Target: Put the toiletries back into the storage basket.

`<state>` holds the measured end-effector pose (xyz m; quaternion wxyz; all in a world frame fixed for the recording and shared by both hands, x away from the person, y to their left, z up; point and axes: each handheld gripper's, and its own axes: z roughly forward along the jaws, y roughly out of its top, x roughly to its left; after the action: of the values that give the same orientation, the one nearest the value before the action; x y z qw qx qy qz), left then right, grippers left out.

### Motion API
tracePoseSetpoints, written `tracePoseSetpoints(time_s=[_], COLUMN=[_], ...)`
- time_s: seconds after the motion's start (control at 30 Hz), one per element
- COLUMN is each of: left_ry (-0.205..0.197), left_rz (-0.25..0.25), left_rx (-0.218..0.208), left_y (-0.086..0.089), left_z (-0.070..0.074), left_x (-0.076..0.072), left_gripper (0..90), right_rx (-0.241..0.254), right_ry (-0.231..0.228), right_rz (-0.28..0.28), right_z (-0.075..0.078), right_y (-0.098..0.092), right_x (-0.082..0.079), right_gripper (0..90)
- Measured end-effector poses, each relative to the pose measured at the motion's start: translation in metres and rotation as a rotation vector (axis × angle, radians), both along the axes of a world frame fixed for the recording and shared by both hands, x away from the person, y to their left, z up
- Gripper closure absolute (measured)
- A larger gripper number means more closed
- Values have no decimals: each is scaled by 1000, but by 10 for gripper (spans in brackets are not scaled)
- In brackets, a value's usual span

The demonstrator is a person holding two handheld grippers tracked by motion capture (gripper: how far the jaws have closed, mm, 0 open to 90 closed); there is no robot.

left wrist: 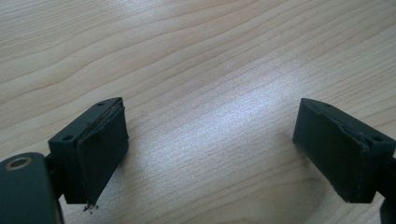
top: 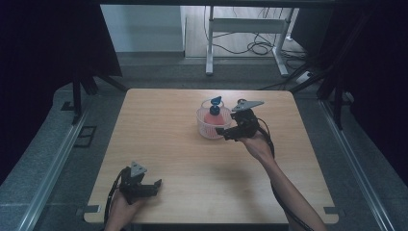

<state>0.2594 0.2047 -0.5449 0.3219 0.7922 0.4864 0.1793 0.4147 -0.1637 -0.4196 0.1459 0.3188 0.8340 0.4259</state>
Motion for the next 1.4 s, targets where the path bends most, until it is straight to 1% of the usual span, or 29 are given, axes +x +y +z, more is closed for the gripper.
tracePoseSetpoints(time_s=[0.4, 0.53, 0.7, 0.83, 0.93, 1.03, 1.13, 1.3, 1.4], left_ry=[0, 0, 1, 2, 2, 2, 2, 2, 2], left_rz=[0, 1, 3, 5, 5, 5, 6, 6, 5], left_rx=[0, 1, -1, -2, -2, -1, -1, -2, -1], left_y=[0, 0, 0, 0, 0, 0, 0, 0, 0], left_z=[0, 0, 0, 0, 0, 0, 0, 0, 0], left_x=[0, 0, 0, 0, 0, 0, 0, 0, 0], left_gripper=[100, 101, 101, 101, 101, 101, 101, 101, 101], right_rx=[-3, -5, -17, -31, -42, -40, -43, -65, -66], right_ry=[7, 3, 3, 16, 17, 21, 22, 31, 37], right_rz=[8, 14, 20, 26, 29, 30, 32, 32, 35], right_z=[-6, -7, -9, -12, -14, -16, -20, -26, -30], right_y=[-11, -15, -21, -25, -28, -31, -34, -38, -41], right_x=[-17, -24, -33, -40, -46, -52, -58, -67, -73], right_gripper=[56, 46, 43, 43, 44, 43, 43, 43, 43])
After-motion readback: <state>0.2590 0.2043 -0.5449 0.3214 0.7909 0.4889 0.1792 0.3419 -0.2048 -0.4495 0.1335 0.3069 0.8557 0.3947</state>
